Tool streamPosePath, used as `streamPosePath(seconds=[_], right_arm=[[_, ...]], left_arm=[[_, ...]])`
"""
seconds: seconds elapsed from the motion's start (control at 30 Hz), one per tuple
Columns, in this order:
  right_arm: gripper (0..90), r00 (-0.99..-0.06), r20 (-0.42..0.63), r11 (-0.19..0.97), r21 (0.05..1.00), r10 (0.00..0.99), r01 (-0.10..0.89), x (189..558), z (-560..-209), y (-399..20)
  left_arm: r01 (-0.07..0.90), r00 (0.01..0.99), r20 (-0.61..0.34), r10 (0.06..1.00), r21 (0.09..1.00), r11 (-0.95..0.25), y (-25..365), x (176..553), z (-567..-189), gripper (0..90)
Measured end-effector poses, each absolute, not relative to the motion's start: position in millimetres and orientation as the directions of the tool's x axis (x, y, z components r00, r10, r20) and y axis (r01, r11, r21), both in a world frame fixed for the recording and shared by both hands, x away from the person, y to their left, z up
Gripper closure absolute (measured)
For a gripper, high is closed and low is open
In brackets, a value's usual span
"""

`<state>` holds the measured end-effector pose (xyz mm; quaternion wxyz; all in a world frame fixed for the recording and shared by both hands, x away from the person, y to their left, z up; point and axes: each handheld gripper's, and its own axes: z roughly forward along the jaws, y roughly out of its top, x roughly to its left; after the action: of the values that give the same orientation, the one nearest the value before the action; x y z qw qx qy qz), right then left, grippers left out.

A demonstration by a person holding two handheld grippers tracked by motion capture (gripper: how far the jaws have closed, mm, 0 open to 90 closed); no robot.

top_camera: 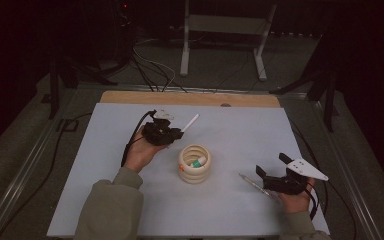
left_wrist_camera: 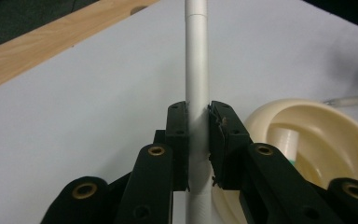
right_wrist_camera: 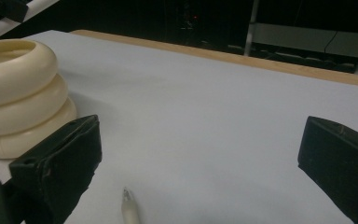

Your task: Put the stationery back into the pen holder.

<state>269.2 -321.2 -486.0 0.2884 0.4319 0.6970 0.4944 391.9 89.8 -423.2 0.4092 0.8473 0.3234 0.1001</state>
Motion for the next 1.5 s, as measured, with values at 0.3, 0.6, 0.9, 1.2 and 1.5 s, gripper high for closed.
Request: streamPosePath(seconds=[0.3,0.6,0.9,1.2,1.5], right_arm=[[0.0,-0.461,0.025,0.138,0.938,0.887,0.317,269.0,-485.9,-321.1],[0.0,-0.461,0.024,0.139,0.939,0.887,0.316,269.1,-485.9,-321.1],[0.0,-0.461,0.024,0.139,0.939,0.887,0.316,269.1,-485.9,-321.1],[0.0,-0.461,0.025,0.138,0.939,0.887,0.316,269.0,-485.8,-321.3],[0.0,-0.46,0.026,0.137,0.939,0.888,0.316,268.8,-485.6,-321.4]], left_arm=[[0.447,0.786,-0.109,0.608,0.78,-0.438,84.1,386.2,-417.6,79.5],[0.431,0.796,-0.12,0.593,0.801,-0.416,78.7,380.1,-413.1,79.5],[0.403,0.809,-0.112,0.577,0.82,-0.407,70.4,372.4,-409.2,79.5],[0.387,0.819,-0.109,0.563,0.83,-0.402,62.4,367.5,-409.1,79.6],[0.377,0.824,-0.112,0.555,0.84,-0.391,55.6,359.7,-415.8,79.5]])
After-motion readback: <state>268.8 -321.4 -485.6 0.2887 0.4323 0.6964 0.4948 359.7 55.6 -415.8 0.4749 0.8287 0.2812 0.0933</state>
